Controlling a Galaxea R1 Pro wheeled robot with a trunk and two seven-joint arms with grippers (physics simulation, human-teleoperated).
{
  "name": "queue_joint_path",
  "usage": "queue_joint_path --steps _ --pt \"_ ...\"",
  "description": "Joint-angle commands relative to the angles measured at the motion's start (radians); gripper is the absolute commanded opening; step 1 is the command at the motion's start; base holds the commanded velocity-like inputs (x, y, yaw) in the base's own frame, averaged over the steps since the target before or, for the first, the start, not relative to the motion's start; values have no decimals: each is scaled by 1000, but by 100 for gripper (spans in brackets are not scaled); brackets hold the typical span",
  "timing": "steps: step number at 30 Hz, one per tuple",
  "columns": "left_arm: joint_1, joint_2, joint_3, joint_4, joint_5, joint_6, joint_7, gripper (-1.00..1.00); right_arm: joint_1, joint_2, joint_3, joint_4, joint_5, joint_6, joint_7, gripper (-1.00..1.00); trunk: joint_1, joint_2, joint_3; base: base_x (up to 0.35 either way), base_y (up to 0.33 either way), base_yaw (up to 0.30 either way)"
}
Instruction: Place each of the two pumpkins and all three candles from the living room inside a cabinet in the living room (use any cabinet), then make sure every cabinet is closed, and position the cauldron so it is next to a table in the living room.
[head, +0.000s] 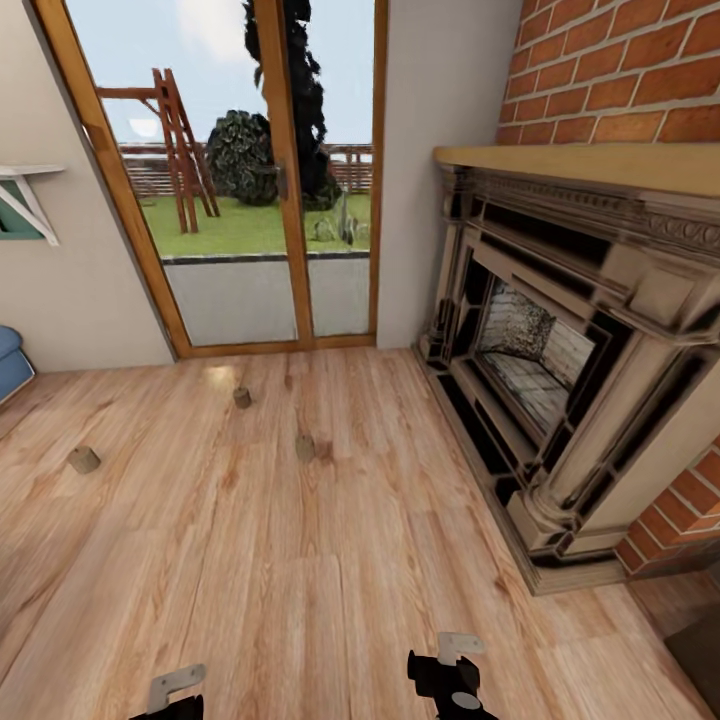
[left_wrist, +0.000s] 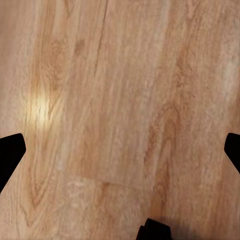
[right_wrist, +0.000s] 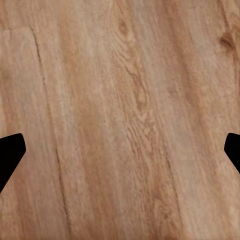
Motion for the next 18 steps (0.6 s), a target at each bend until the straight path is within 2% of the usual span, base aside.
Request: queue_joint_path --steps 1,12,18 --pt "0 0 -9 0 7 -3 3 100 -1 0 9 0 -10 -4 -4 100 0 0 -1 22 2 0" --pt "0 -3 -9 0 9 -29 3 100 -1 0 8 0 -17 -4 -5 100 0 0 -1 3 2 -9" --pt "0 -3 -9 0 10 -30 3 100 -1 0 8 0 -18 -4 -5 100 0 0 -1 0 50 -212"
